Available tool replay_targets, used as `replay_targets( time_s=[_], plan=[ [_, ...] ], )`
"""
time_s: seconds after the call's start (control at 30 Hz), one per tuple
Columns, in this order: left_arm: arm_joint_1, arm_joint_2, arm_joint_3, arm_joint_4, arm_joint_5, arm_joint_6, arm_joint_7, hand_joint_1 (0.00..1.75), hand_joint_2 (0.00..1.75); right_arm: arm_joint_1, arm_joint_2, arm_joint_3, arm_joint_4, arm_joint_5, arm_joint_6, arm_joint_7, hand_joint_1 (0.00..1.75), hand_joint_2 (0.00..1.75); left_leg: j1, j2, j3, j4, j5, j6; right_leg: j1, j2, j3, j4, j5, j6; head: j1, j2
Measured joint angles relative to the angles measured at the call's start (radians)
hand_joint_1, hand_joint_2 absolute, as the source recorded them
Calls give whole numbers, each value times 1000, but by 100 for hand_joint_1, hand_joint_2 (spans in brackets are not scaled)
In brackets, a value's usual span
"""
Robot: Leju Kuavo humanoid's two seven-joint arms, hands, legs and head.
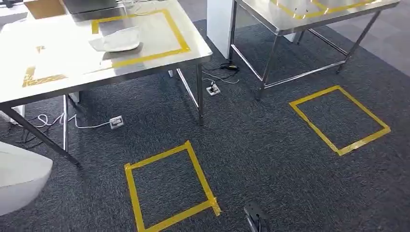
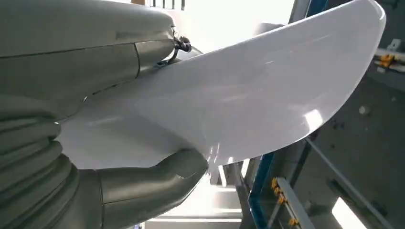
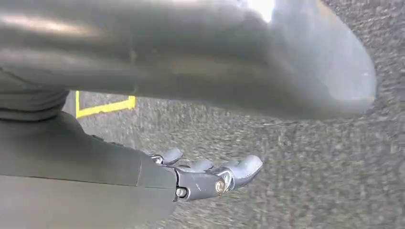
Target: Take the parts from the cabinet and place them on the table.
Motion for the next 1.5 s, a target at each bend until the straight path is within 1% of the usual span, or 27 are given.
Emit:
replay_targets(
  time_s=[0.1,0.13,0.17,0.2,0.27,0.3,0.33,0.37,0.43,0.47,0.6,0.63,0.7,0.8,0.87,0.93,0.97,1.0,1.03,1.07,1.13,1.33,1.37,1.4,1.43,1.47,1.5],
  plan=[
    [23,2,6,0,2,5,0,175,175,-1,0,2,0,0,1,1,0,0,5,-31,-7,-15,12,-24,6,-33,3,-2,4,-12,0,0],
    [27,6,11,-1,2,5,0,175,175,-3,6,3,0,0,3,0,0,0,4,-31,-11,-11,10,-28,-5,-51,10,-16,11,-22,0,0],
    [30,6,15,-1,3,5,-2,175,175,-4,3,3,0,0,2,0,0,0,-1,35,-19,10,-7,-32,-4,-60,14,-20,14,-28,-5,0],
    [28,8,16,-1,3,5,-2,175,175,-4,3,4,0,0,2,1,0,0,-1,77,-43,61,-44,-36,-2,-73,15,-21,14,-35,-8,0],
    [32,9,16,0,3,9,2,175,175,1,3,5,0,0,2,0,0,0,4,110,-116,216,-122,-46,1,-101,14,-20,10,-40,-8,0],
    [34,9,16,2,3,13,8,175,175,3,3,5,0,-2,2,-2,0,0,7,113,-144,279,-142,-50,2,-107,14,-20,9,-39,-7,0],
    [35,9,16,4,5,15,9,175,175,4,3,5,0,-7,1,-5,0,0,8,115,-147,290,-138,-51,1,-117,14,-20,9,-38,-7,0],
    [37,9,16,4,8,15,10,175,175,3,4,5,0,-11,-1,-7,0,0,10,117,-128,259,-113,-52,1,-125,15,-19,8,-37,-8,0],
    [41,9,17,2,10,15,10,175,175,0,8,5,0,-18,-1,-13,0,0,11,124,-23,77,-29,-49,0,-134,18,-16,4,-31,-8,0],
    [44,9,18,0,10,15,10,175,175,-1,9,5,0,-18,-1,-15,0,0,11,137,22,-1,-14,-45,1,-137,19,-12,1,-26,-8,0],
    [60,8,24,-14,10,11,7,175,175,-2,9,5,0,-24,1,-14,0,0,6,129,20,-18,-32,-6,6,-136,28,1,11,4,-6,0],
    [63,7,26,-18,10,9,7,175,175,-3,9,5,0,-25,1,-11,0,0,7,122,32,-19,-38,10,4,-136,29,7,9,8,-7,0],
    [69,5,30,-29,10,5,6,175,175,-5,9,5,0,-26,1,-11,0,0,8,119,51,-23,-45,23,-2,-98,-3,60,-23,15,-3,0],
    [72,-3,33,-32,10,1,5,175,175,3,9,5,0,-26,2,-11,0,0,6,108,64,-22,-56,28,-2,-81,-138,281,-104,26,0,0],
    [75,-8,37,-35,9,0,3,175,175,9,9,5,0,-25,2,-11,0,0,6,99,81,-21,-66,21,-2,-80,-173,296,-79,25,0,0],
    [78,-17,43,-43,7,0,2,175,175,8,9,5,0,-24,3,-11,0,0,7,92,111,-21,-88,15,-3,-81,-128,151,-8,20,1,0],
    [79,-21,46,-47,3,0,2,175,175,9,9,5,0,-24,3,-11,0,0,8,91,122,-22,-101,11,-3,-79,-98,59,51,18,1,0],
    [81,-25,48,-49,2,0,1,175,175,14,9,4,2,-23,3,-11,0,0,6,90,126,-19,-113,5,-2,-74,-97,11,104,13,0,0],
    [84,-27,50,-53,2,-2,0,175,175,9,9,5,4,-22,4,-11,0,0,4,84,132,-20,-121,-2,4,-76,-93,8,57,6,-2,0],
    [87,-27,52,-58,1,-2,1,175,175,8,9,5,3,-20,4,-10,0,0,4,85,130,-31,-130,-10,7,-76,-82,9,56,1,-3,0],
    [88,-33,56,-69,1,-5,-2,175,175,7,9,4,4,-18,4,-11,0,0,5,84,156,-8,-105,-27,6,-77,-54,-4,43,-19,-2,0],
    [88,-34,56,-72,1,-5,0,175,175,3,10,4,3,-18,4,-11,0,0,5,84,153,25,-94,-30,3,-72,-32,-4,39,-24,-1,0],
    [89,-35,66,-77,1,-6,0,175,175,3,9,3,3,-18,5,-11,0,0,6,111,-21,260,-83,-47,1,-78,45,-25,-15,-41,-12,0],
    [94,-37,68,-79,0,-6,0,175,175,8,10,2,4,-18,9,-11,0,0,6,114,-133,241,-245,-43,0,-77,131,-31,-81,-37,-11,0],
    [96,-37,69,-79,0,-6,0,175,175,8,11,2,4,-18,9,-11,0,0,6,116,-137,190,-224,-43,-1,-76,156,-33,-100,-35,-11,0],
    [100,-38,72,-79,0,-6,0,175,175,7,11,2,4,-18,9,-11,0,0,5,118,-138,126,-152,-35,-1,-76,182,-34,-121,-33,-11,0],
    [104,-39,72,-79,0,-6,0,175,175,10,12,2,4,-18,9,-11,0,0,3,127,-140,50,8,-26,-1,-79,193,-40,-143,-31,-12,0]
  ],
)
